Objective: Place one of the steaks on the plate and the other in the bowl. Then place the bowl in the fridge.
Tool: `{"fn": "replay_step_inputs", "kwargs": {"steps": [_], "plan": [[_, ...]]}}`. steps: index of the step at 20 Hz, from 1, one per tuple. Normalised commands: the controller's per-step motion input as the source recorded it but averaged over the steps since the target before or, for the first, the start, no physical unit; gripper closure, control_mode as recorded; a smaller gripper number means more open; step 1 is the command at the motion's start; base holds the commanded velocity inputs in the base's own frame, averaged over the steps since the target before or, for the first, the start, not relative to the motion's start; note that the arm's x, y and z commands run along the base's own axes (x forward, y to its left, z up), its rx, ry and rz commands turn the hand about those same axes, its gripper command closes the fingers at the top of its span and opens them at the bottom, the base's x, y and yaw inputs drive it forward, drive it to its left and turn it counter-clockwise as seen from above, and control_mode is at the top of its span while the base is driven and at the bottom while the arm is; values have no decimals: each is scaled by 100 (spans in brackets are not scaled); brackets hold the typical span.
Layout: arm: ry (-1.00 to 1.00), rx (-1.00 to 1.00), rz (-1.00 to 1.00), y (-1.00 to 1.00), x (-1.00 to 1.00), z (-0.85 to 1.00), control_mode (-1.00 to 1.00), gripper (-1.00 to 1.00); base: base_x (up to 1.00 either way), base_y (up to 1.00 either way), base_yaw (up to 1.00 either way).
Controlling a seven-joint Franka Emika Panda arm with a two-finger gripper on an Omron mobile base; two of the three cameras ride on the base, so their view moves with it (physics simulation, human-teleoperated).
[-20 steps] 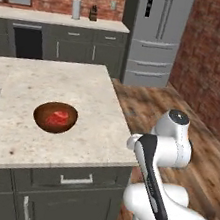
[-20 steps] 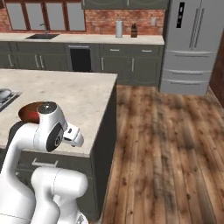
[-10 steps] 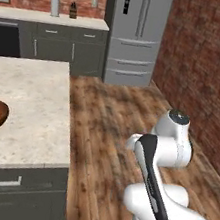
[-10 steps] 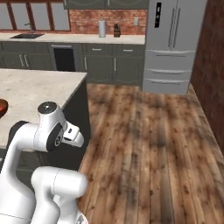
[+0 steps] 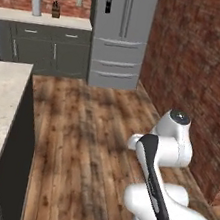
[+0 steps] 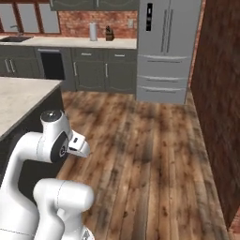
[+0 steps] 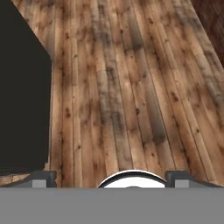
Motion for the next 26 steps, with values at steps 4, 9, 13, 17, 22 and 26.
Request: {"fn": "replay_step_inputs", "kwargs": {"steps": [4,9,13,17,22,26], "plan": [[0,0,0,0,0,0,100,-100,89,-65,6],[0,0,0,0,0,0,100,-100,93,-55,8],[0,0,0,0,0,0,100,-100,99,-33,14],[0,0,0,0,0,0,100,-100,100,-12,14],[0,0,0,0,0,0,100,-100,87,-28,11],[0,0,0,0,0,0,100,-100,78,-33,7]]}}
